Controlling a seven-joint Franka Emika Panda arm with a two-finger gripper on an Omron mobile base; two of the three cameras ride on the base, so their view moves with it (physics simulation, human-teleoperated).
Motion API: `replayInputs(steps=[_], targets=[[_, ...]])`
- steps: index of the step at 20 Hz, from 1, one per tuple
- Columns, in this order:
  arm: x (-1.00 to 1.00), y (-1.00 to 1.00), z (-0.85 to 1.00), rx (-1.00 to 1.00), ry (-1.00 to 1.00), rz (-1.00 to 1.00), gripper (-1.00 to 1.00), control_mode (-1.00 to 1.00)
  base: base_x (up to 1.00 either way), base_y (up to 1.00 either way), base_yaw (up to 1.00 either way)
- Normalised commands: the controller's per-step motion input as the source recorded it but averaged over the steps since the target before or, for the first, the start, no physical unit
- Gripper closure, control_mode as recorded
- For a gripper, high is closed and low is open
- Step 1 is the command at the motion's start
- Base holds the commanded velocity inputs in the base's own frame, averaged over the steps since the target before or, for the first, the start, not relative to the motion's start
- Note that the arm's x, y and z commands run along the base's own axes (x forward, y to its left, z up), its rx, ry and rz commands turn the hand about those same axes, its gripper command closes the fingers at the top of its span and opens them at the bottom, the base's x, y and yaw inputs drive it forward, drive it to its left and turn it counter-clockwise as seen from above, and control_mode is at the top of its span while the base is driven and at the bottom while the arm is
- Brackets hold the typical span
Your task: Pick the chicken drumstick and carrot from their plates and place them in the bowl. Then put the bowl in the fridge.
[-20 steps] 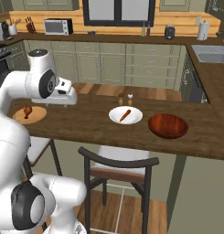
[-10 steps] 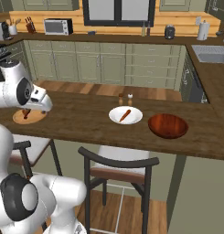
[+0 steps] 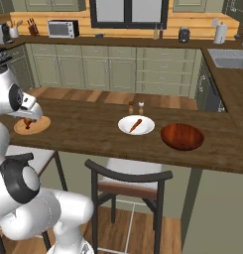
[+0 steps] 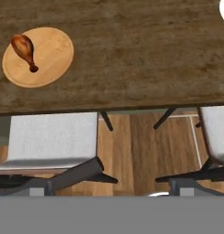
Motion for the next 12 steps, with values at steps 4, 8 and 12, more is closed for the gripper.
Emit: replayInputs(steps=[4,8,12], targets=[[0.25,0.27,-0.36,0.0,0.06,0.12,-1.0,-1.0,0.0,0.0,0.0],[0.51,0.51,-0.57,0.0,0.12,0.14,-1.0,-1.0,0.0,0.0,0.0],[0.37,0.51,-0.35,0.0,0.14,0.12,-1.0,-1.0,0.0,0.0,0.0]])
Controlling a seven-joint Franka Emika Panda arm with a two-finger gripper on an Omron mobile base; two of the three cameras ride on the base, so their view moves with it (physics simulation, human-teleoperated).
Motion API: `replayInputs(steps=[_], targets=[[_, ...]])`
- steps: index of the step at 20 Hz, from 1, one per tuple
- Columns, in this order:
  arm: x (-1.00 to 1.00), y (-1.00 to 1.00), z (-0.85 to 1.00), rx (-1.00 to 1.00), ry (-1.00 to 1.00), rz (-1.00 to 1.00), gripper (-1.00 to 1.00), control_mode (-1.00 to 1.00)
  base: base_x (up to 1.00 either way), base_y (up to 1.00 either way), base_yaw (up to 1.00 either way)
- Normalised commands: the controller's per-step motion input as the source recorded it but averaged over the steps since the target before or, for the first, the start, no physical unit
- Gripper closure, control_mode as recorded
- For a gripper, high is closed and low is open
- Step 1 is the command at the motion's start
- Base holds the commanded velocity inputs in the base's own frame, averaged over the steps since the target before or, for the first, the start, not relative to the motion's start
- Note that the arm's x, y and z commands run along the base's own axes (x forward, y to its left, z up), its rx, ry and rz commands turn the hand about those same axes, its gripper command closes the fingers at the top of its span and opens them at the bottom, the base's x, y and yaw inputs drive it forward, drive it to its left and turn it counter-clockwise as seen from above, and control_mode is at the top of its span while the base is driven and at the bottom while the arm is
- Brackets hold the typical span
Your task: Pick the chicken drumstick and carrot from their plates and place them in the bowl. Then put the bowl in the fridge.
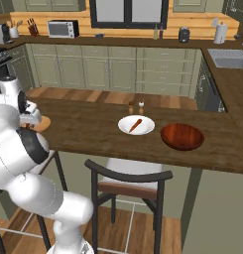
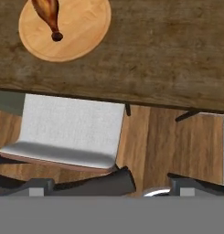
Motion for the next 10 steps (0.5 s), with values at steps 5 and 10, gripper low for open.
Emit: replayInputs(steps=[5,10], targets=[[0.31,0.34,-0.2,0.0,0.07,0.09,-1.0,-1.0,0.0,0.0,0.0],[0.37,0.23,-0.24,-0.01,0.0,0.04,-1.0,-1.0,0.0,0.0,0.0]])
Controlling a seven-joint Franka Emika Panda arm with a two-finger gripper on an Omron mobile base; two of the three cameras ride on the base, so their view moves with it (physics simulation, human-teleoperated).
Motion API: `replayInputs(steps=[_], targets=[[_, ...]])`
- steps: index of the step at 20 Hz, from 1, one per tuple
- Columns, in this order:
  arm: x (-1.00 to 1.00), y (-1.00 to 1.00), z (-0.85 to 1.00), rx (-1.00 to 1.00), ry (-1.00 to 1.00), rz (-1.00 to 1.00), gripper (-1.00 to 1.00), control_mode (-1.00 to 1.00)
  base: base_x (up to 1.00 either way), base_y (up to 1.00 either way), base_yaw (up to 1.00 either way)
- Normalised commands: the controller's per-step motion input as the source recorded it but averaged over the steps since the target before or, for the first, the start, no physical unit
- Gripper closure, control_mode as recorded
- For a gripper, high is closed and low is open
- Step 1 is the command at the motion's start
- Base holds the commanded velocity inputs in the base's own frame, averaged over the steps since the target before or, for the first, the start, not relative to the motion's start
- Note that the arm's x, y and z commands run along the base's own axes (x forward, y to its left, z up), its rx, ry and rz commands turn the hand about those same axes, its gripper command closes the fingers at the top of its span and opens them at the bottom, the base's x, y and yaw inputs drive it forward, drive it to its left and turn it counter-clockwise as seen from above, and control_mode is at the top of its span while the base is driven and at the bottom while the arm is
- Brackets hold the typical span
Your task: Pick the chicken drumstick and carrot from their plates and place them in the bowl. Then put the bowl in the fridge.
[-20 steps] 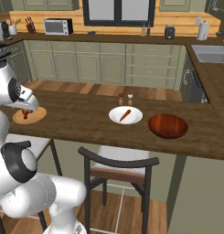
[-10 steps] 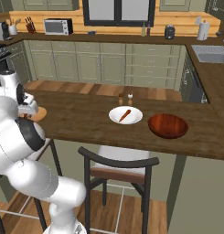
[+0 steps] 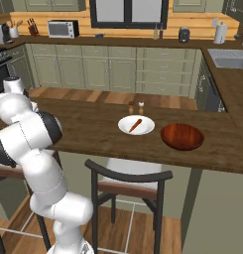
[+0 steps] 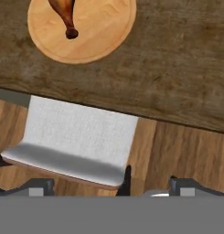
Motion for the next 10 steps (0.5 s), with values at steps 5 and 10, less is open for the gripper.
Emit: replayInputs(steps=[5,10], targets=[[0.38,0.23,-0.34,-0.03,0.0,0.03,-1.0,-1.0,0.0,0.0,0.0],[0.32,0.48,-0.05,0.0,0.0,0.0,-1.0,-1.0,0.0,0.0,0.0]])
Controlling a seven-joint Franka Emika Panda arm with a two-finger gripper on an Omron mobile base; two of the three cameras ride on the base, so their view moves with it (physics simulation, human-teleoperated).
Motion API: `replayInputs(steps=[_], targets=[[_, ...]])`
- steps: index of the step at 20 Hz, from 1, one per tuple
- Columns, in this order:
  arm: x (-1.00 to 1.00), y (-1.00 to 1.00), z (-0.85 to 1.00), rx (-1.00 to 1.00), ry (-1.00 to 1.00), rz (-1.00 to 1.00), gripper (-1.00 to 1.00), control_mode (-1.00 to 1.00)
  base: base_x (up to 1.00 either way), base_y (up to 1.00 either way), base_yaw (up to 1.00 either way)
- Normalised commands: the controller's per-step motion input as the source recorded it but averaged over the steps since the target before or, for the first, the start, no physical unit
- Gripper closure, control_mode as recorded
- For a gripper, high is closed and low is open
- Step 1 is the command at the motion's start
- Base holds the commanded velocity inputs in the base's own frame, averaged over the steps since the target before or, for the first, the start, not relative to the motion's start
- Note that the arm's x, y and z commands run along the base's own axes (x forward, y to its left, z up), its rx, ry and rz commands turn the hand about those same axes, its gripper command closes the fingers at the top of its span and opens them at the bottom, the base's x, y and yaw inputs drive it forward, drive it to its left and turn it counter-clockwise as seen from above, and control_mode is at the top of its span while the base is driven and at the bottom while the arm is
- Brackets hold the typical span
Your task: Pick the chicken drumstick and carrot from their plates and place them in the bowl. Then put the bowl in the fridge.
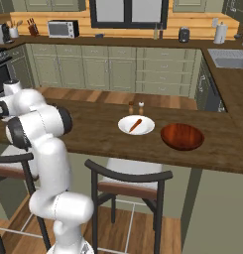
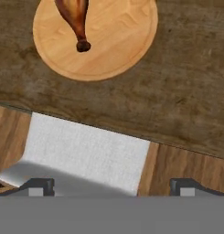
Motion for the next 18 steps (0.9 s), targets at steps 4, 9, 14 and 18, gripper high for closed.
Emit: replayInputs(steps=[4,9,14,18], targets=[[0.52,0.32,-0.26,0.0,-0.02,0.01,-1.0,-1.0,0.0,0.0,0.0],[0.47,0.13,-0.11,0.0,-0.03,0.0,-1.0,-1.0,0.0,0.0,0.0],[0.36,0.26,-0.11,0.0,0.0,0.0,-1.0,-1.0,0.0,0.0,0.0],[0.49,0.3,-0.37,-0.02,0.0,0.0,-1.0,-1.0,0.0,0.0,0.0]])
